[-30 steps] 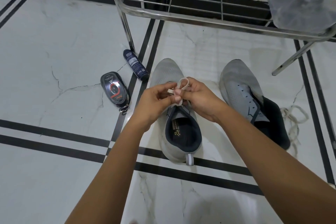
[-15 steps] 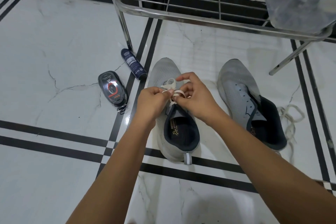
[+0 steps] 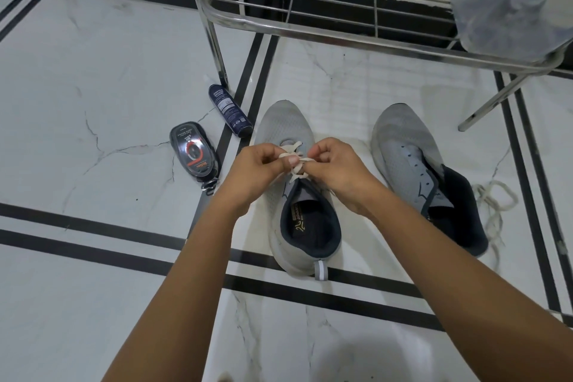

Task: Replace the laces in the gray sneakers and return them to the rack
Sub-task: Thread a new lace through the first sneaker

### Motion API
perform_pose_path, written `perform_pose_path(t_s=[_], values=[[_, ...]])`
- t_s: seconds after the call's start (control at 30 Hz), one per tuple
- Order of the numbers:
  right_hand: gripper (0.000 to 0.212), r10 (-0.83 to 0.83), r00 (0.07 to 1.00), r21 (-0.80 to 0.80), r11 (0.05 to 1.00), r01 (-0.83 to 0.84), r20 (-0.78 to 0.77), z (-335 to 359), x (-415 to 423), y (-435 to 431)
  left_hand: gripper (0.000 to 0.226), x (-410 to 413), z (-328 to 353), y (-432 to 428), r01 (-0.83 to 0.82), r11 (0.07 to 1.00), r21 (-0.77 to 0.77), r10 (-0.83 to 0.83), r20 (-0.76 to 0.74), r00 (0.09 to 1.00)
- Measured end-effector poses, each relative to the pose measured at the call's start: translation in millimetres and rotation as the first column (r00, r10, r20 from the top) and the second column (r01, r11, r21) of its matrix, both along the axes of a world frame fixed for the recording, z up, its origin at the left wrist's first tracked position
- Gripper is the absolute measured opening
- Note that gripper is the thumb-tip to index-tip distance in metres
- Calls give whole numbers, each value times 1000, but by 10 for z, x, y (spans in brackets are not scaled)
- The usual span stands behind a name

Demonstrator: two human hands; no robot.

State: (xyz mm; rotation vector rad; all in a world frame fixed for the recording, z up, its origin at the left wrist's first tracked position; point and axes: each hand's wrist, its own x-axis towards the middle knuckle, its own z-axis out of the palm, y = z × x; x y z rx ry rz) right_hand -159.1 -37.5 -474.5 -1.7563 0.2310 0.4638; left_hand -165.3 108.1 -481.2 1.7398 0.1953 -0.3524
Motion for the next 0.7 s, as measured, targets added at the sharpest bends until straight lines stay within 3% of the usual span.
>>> perform_pose_path(t_s=[0.1, 0.27, 0.4, 0.7], values=[[26, 14, 1000, -30, 999, -14, 9, -4, 6, -16, 13, 10, -29, -25, -28, 999, -39, 28, -20, 999], [28, 127, 956, -213, 974, -70, 266, -52, -49, -8, 18, 94, -36, -25, -117, 958, -262, 42, -275, 961], [13, 232, 887, -372, 925, -75, 399, -101, -72, 10, 16, 120, -17, -26, -169, 928, -331, 36, -372, 928], [25, 513, 558, -593, 804, -46, 652, -252, -86, -83, 18, 98, 15, 10, -216, 893, -394, -24, -521, 853]])
